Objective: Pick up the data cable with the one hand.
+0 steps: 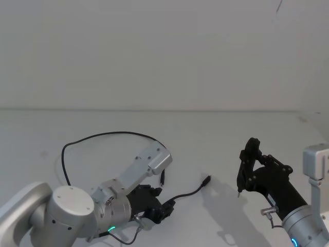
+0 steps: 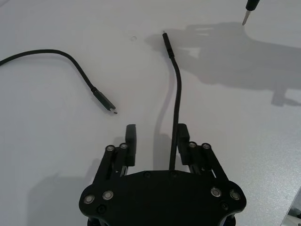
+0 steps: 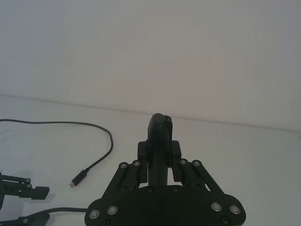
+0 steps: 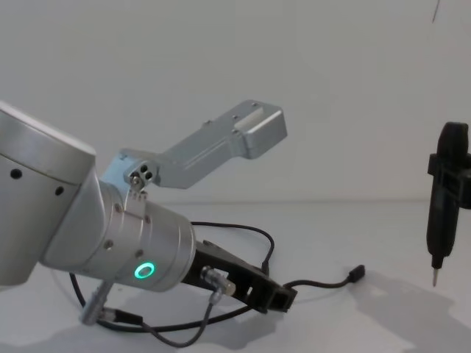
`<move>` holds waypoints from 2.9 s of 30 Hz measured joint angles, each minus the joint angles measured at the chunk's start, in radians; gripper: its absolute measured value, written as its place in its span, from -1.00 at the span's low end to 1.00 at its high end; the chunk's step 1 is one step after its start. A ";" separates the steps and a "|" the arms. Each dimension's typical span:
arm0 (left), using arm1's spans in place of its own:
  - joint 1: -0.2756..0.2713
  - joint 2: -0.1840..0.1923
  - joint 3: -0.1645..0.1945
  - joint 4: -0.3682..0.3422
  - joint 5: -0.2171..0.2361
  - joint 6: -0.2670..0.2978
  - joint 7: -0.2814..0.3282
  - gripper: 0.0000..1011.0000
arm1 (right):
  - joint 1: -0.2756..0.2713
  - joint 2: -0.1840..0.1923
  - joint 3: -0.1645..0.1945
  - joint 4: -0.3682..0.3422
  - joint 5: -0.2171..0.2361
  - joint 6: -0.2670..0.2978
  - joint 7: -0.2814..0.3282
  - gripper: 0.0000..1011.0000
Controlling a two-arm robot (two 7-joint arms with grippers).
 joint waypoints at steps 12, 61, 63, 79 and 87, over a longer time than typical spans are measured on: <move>0.001 -0.004 0.000 0.002 0.002 0.005 0.004 -0.72 | 0.000 0.000 0.000 0.000 0.000 0.000 0.000 -0.45; -0.015 0.163 -0.030 -0.107 -0.049 -0.184 -0.221 -0.93 | 0.089 -0.025 0.026 -0.042 0.055 0.016 0.102 -0.45; -0.016 0.165 -0.030 -0.109 -0.051 -0.183 -0.224 -0.93 | 0.094 -0.027 0.028 -0.038 0.060 0.018 0.108 -0.45; -0.024 0.177 -0.032 -0.118 -0.059 -0.182 -0.243 -0.93 | 0.127 -0.039 0.026 0.004 0.059 0.013 0.147 -0.45; -0.025 0.179 -0.032 -0.119 -0.061 -0.181 -0.247 -0.93 | 0.140 -0.046 0.017 0.029 0.038 0.004 0.155 -0.45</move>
